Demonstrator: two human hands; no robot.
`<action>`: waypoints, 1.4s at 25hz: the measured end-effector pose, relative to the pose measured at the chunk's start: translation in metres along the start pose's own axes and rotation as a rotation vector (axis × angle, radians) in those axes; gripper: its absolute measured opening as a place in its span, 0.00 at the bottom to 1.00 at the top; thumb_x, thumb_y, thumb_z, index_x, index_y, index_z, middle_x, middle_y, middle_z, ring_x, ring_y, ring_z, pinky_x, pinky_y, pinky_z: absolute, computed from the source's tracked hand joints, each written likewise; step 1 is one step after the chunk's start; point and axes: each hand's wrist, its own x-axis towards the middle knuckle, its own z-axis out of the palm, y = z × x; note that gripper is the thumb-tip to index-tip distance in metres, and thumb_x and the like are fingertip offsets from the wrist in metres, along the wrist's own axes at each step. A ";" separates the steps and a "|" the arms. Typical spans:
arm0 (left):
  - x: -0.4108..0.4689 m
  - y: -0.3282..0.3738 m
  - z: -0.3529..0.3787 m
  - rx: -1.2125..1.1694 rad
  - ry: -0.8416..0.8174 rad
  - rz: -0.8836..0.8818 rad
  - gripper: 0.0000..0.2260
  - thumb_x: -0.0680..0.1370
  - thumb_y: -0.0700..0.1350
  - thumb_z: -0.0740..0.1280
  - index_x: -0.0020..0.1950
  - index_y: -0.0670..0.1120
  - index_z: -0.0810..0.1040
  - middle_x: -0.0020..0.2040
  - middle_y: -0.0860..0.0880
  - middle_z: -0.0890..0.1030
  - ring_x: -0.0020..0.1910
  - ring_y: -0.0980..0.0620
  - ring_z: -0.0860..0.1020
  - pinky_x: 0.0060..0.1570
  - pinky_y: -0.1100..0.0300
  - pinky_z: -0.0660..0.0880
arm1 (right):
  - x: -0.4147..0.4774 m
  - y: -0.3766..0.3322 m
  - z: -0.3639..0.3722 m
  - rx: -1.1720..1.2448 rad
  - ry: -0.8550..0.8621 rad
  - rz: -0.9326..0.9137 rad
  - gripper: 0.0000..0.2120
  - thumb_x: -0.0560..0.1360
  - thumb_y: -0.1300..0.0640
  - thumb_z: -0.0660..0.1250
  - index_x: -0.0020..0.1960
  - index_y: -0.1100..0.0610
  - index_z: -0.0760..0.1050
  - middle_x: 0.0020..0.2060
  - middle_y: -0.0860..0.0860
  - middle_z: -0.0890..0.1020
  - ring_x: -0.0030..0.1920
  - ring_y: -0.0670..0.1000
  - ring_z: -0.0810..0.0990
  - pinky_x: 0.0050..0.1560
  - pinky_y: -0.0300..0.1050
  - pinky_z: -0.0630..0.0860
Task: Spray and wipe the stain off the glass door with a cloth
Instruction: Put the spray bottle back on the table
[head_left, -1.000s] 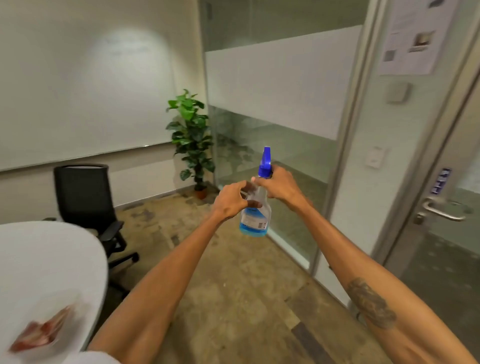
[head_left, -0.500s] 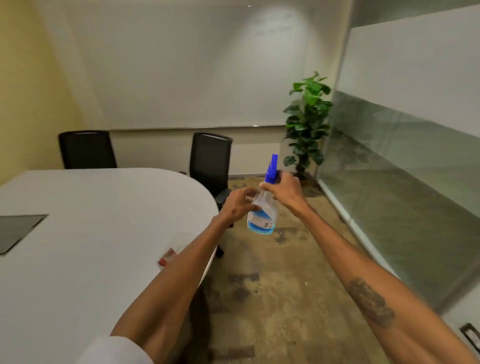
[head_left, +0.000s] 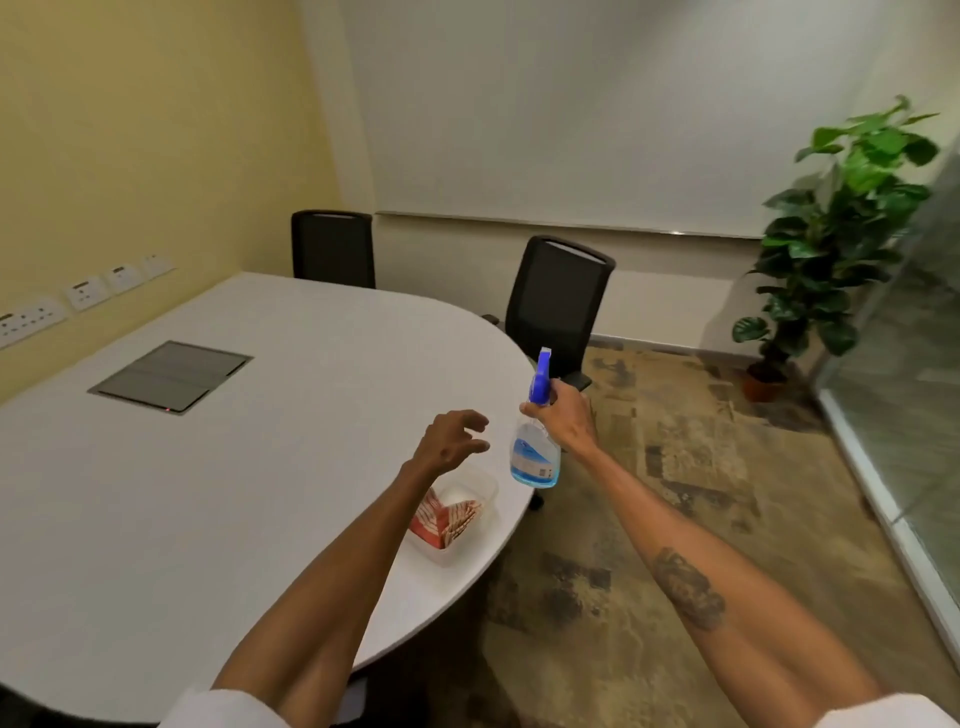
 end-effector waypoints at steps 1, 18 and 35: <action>0.003 -0.011 0.002 0.000 0.006 -0.035 0.19 0.79 0.43 0.71 0.70 0.42 0.77 0.67 0.44 0.80 0.63 0.45 0.80 0.66 0.49 0.78 | 0.009 0.007 0.008 -0.009 -0.013 0.009 0.18 0.76 0.55 0.74 0.61 0.62 0.77 0.57 0.58 0.83 0.55 0.58 0.83 0.58 0.53 0.80; 0.040 -0.153 0.062 0.025 -0.180 -0.368 0.27 0.78 0.44 0.72 0.76 0.43 0.72 0.74 0.44 0.75 0.72 0.45 0.74 0.72 0.51 0.70 | 0.095 0.080 0.124 0.098 -0.061 0.273 0.19 0.78 0.60 0.71 0.66 0.66 0.74 0.62 0.61 0.80 0.62 0.61 0.79 0.67 0.54 0.76; 0.083 -0.190 0.102 0.074 -0.421 -0.404 0.25 0.77 0.43 0.73 0.73 0.42 0.74 0.68 0.43 0.78 0.66 0.45 0.77 0.64 0.58 0.75 | 0.128 0.099 0.171 0.091 -0.083 0.323 0.20 0.79 0.59 0.70 0.67 0.65 0.72 0.64 0.61 0.79 0.63 0.60 0.79 0.68 0.54 0.75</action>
